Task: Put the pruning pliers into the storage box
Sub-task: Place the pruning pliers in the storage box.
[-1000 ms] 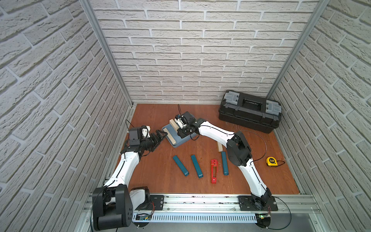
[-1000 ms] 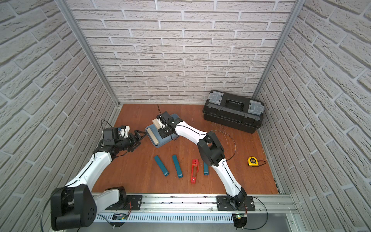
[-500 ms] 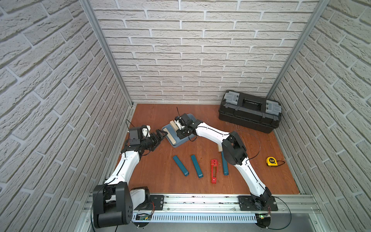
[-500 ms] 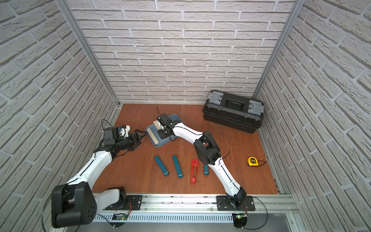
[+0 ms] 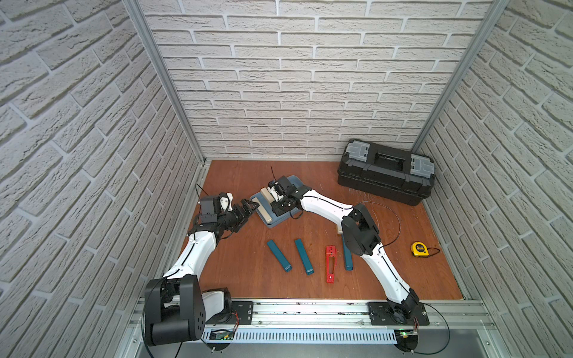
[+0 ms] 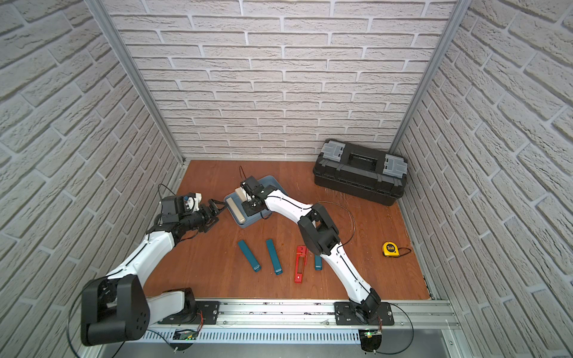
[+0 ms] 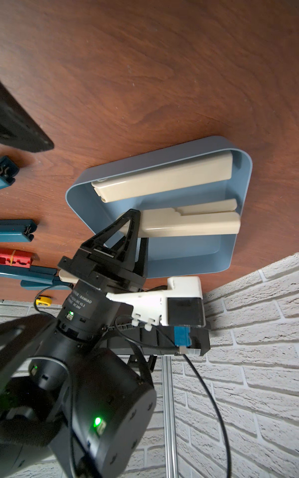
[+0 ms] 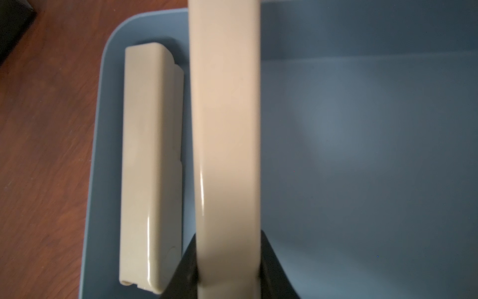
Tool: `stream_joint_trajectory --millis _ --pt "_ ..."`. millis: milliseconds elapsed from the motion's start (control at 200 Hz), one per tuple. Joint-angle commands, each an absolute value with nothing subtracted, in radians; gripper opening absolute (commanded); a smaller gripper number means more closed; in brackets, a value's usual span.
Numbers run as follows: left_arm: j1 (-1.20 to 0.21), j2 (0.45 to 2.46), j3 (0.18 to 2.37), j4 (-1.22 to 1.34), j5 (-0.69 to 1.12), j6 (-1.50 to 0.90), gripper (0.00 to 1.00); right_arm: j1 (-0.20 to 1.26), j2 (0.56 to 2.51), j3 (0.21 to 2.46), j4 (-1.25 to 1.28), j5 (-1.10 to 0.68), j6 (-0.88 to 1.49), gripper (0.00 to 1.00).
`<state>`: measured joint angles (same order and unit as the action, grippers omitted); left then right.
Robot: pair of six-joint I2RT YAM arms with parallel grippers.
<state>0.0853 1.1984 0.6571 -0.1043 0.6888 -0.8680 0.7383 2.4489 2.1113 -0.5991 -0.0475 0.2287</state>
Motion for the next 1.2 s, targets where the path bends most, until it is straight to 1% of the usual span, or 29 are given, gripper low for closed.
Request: stream_joint_trajectory --millis 0,320,540,685,780,885,1195 --pt "0.095 1.198 0.640 -0.069 0.704 -0.867 0.98 0.749 2.474 2.142 -0.592 -0.057 0.235 0.03" --pt "0.095 1.176 0.644 -0.078 0.713 -0.871 0.98 0.750 2.506 2.168 -0.607 -0.059 0.232 0.03" --pt "0.095 1.191 0.637 -0.068 0.713 -0.868 0.98 0.749 2.511 2.172 -0.601 -0.073 0.235 0.06" --pt "0.096 1.210 0.634 -0.050 0.715 -0.871 0.98 0.749 2.508 2.172 -0.604 -0.080 0.230 0.11" --pt "0.095 1.214 0.634 -0.047 0.714 -0.873 0.98 0.750 2.505 2.171 -0.606 -0.078 0.226 0.18" --pt "0.095 1.213 0.636 -0.048 0.715 -0.871 0.98 0.749 2.501 2.171 -0.606 -0.083 0.221 0.23" --pt "0.096 1.213 0.636 -0.054 0.715 -0.867 0.98 0.749 2.466 2.153 -0.594 -0.086 0.216 0.30"
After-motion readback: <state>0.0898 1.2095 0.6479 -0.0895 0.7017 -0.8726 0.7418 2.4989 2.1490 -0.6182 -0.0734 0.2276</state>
